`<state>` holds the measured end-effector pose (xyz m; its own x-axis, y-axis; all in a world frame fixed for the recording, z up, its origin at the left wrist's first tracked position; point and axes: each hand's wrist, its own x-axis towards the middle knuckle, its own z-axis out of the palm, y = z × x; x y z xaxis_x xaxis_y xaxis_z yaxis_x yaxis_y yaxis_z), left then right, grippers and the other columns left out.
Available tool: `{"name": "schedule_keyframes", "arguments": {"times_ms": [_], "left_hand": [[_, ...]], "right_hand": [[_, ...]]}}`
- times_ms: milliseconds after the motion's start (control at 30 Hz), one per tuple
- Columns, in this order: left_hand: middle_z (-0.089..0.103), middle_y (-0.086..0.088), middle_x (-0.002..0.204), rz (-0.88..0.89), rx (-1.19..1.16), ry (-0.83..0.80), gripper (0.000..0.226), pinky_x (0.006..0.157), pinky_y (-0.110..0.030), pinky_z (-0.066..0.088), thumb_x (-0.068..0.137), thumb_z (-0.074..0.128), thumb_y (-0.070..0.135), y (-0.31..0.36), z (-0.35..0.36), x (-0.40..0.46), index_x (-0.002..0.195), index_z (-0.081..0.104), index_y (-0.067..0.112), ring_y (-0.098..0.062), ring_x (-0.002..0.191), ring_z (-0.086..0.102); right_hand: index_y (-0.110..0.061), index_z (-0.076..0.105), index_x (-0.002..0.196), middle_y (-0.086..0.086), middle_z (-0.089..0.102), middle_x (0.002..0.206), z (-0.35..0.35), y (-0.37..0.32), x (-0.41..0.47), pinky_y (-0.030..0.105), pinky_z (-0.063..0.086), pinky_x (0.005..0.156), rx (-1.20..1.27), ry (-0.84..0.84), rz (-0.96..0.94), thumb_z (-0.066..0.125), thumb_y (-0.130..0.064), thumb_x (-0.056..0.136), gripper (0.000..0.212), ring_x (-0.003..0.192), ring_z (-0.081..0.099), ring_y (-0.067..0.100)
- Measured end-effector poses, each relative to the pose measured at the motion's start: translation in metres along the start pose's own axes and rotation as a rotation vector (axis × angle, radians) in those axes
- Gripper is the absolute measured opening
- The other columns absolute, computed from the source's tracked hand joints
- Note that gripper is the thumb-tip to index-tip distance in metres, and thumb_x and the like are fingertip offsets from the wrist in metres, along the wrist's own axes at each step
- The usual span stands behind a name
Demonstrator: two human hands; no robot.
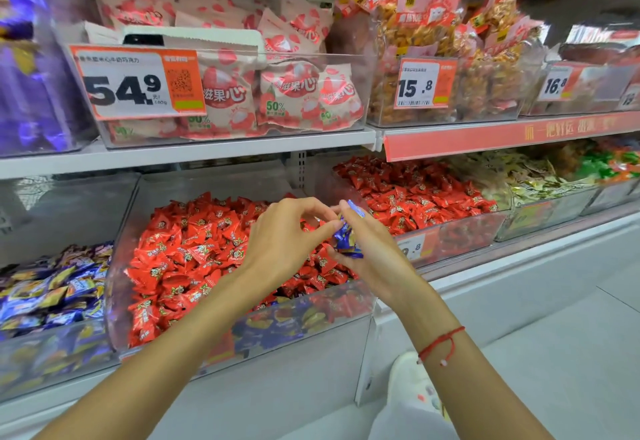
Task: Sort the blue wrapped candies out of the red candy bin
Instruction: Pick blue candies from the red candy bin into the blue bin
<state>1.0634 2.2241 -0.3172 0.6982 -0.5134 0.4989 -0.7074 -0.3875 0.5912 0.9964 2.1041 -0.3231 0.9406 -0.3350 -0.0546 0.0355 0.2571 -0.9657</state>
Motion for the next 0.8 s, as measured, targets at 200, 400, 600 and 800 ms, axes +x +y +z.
{"name": "schedule_keyframes", "arguments": {"times_ms": [200, 400, 600, 800], "left_hand": [[0.070, 0.023, 0.086, 0.009, -0.083, -0.041, 0.005, 0.078, -0.031, 0.053, 0.086, 0.071, 0.032, -0.020, 0.011, 0.002, 0.082, 0.072, 0.035, 0.005, 0.084, 0.062], [0.061, 0.008, 0.130, 0.239, 0.305, -0.801, 0.029, 0.093, -0.031, 0.043, 0.089, 0.066, 0.021, -0.047, 0.051, 0.029, 0.117, 0.070, 0.030, -0.010, 0.113, 0.054], [0.066, 0.018, 0.112, 0.257, 0.522, -0.539, 0.022, 0.094, -0.032, 0.040, 0.086, 0.068, 0.042, -0.069, 0.040, 0.041, 0.107, 0.073, 0.037, -0.011, 0.107, 0.052], [0.058, 0.016, 0.124, 0.233, 0.794, -0.359, 0.026, 0.103, -0.032, 0.026, 0.089, 0.063, 0.042, -0.069, 0.022, 0.042, 0.115, 0.067, 0.038, -0.013, 0.122, 0.040]], "right_hand": [[-0.013, 0.052, 0.083, 0.005, 0.053, 0.070, -0.023, -0.011, 0.000, 0.018, 0.053, 0.054, 0.097, 0.398, -0.190, 0.044, -0.034, 0.101, 0.029, 0.060, 0.052, 0.012], [-0.010, 0.047, 0.077, 0.006, 0.051, 0.064, -0.031, -0.005, 0.001, 0.017, 0.048, 0.044, -0.065, 0.420, -0.165, 0.044, -0.036, 0.100, 0.035, 0.050, 0.051, 0.011], [-0.008, 0.048, 0.081, 0.009, 0.051, 0.071, -0.044, 0.000, -0.001, 0.018, 0.050, 0.045, -0.142, 0.427, -0.176, 0.047, -0.035, 0.099, 0.033, 0.056, 0.055, 0.014], [-0.005, 0.054, 0.089, 0.012, 0.050, 0.078, -0.056, 0.003, 0.001, 0.018, 0.052, 0.051, -0.138, 0.385, -0.178, 0.048, -0.031, 0.099, 0.029, 0.065, 0.056, 0.017]]}}
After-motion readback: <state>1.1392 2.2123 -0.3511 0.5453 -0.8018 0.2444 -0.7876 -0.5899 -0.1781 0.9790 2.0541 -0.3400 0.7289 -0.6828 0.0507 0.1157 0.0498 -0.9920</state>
